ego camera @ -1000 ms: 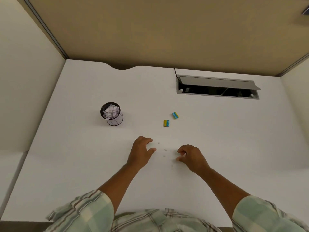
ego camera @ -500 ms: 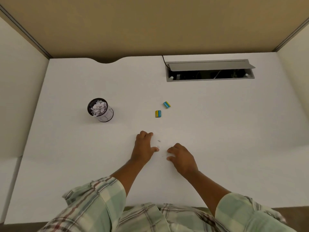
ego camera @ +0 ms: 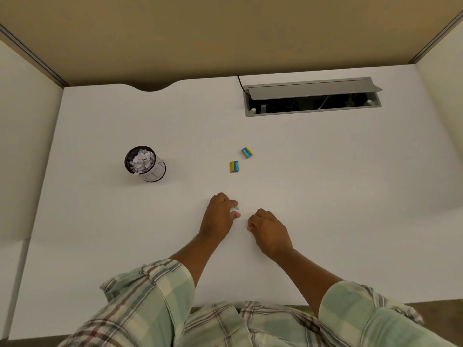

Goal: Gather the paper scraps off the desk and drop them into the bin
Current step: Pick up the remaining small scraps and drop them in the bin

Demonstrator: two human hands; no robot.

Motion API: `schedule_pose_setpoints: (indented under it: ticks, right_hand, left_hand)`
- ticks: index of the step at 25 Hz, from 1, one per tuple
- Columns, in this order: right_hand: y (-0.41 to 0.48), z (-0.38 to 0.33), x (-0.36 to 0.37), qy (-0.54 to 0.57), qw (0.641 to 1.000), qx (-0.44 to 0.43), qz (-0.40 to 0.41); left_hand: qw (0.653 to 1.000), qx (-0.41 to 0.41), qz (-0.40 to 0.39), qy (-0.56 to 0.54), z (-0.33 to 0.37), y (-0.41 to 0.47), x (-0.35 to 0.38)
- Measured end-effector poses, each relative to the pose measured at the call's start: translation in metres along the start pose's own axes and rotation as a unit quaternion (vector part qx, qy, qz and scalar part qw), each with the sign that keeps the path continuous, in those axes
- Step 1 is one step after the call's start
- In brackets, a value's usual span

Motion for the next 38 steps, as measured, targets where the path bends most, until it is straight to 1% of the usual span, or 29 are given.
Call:
schedule_pose_setpoints:
  ticks: [3,6,9,12,14,16,18,21,24,27,31,35,38]
  right_hand:
    - [0.001,0.002,-0.001,0.042,0.999,0.017,-0.005]
    - [0.000,0.003,-0.001,0.093,0.995,0.026,-0.007]
    - [0.000,-0.002,0.001,0.100,0.994,0.028,-0.024]
    - [0.000,-0.002,-0.001,0.133,0.990,0.053,-0.007]
    - [0.002,0.000,-0.006,0.154,0.986,0.062,0.006]
    - [0.006,0.001,-0.012,0.161,0.984,0.069,0.019]
    - [0.014,-0.002,-0.018,0.157,0.985,0.067,0.027]
    - [0.025,-0.010,-0.021,0.130,0.990,0.056,0.009]
    - [0.031,-0.013,-0.020,0.101,0.994,0.049,-0.004]
    - [0.035,-0.012,-0.018,0.087,0.995,0.042,-0.006]
    - [0.040,-0.015,-0.014,0.028,0.999,0.033,-0.032]
    - [0.040,-0.016,-0.013,-0.004,0.999,0.030,-0.022]
    - [0.040,-0.019,-0.013,-0.009,1.000,0.009,-0.021]
  left_hand:
    - [1.000,-0.005,-0.004,0.005,0.004,0.003,0.000]
    - [0.998,0.005,-0.021,0.062,0.007,0.006,0.002]
    - [0.993,0.019,-0.038,0.109,0.010,0.006,0.000]
    - [0.989,0.024,-0.043,0.137,0.012,0.005,0.001]
    - [0.992,0.024,-0.042,0.120,0.011,0.005,0.001]
    - [0.998,0.027,-0.034,0.053,0.005,0.001,-0.003]
    - [0.999,0.033,-0.013,-0.008,-0.005,-0.004,-0.007]
    - [0.999,0.036,-0.023,-0.026,-0.017,-0.015,-0.003]
    - [0.998,0.025,-0.051,-0.008,-0.021,-0.025,0.012]
    - [0.999,0.011,-0.037,0.031,-0.019,-0.029,0.023]
    - [0.997,0.006,-0.009,0.075,-0.013,-0.030,0.028]
    - [0.994,-0.009,-0.016,0.105,-0.008,-0.028,0.030]
    - [0.995,-0.009,-0.023,0.101,-0.007,-0.029,0.031]
Point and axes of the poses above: each hand's wrist, its own y-axis towards the middle knuckle, its own x-axis out of the palm, z = x × y, the point moved 3 cm from there along y, towards the middle knuckle, and after that the axes turned 13 degrees about -z, right-handed, at the moved point
